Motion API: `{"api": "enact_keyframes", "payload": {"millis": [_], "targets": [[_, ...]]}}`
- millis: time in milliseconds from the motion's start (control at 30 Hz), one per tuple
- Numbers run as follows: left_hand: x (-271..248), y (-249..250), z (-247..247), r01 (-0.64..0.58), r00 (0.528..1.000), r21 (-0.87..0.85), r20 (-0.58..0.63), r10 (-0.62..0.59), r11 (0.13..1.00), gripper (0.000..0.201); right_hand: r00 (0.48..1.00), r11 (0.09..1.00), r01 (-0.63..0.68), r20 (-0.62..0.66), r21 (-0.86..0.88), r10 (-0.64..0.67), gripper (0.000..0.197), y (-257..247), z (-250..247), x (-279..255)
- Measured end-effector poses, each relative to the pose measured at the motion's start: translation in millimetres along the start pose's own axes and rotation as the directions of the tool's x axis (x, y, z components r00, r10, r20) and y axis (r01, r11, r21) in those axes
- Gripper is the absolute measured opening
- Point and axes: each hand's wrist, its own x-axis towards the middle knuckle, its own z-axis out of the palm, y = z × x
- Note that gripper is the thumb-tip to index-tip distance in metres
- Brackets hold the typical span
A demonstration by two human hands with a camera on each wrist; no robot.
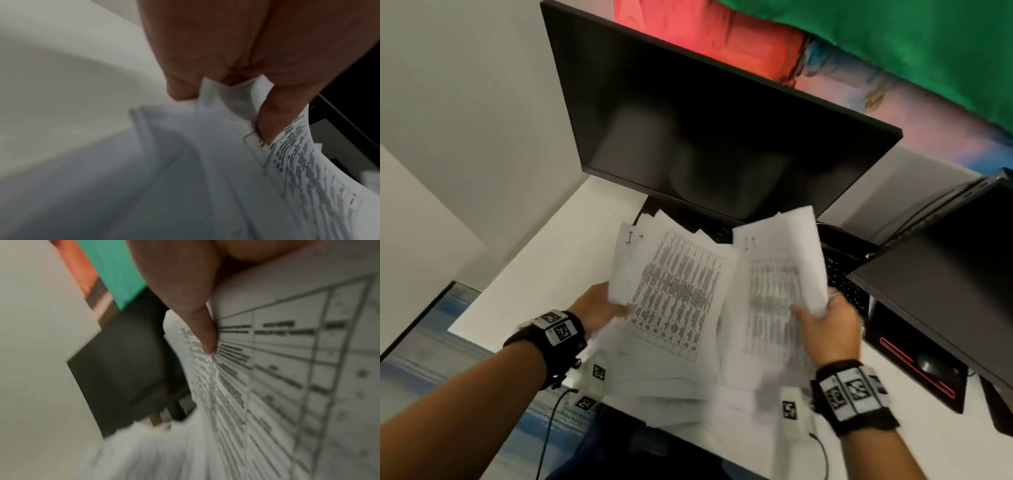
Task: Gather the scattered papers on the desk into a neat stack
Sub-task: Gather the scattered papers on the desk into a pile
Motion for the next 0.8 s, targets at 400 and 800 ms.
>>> {"api": "enact_keyframes", "payload": {"millis": [400,800], "targets": [[6.6,21.9,37.4,-0.036,0.998,0.043,-0.052,0.038,0.998,0.034,0.989,0.803,-0.147,0.103,0.578,0.107,0.047,5.1,-4.0,14.7],[10.1,23.6,37.0,-0.075,0.976,0.136,-0.194,0.1,0.988,0.042,0.95,0.958,-0.17,0.222,-0.23,0.222,0.084,51.9,115.0,-6.1]]}}
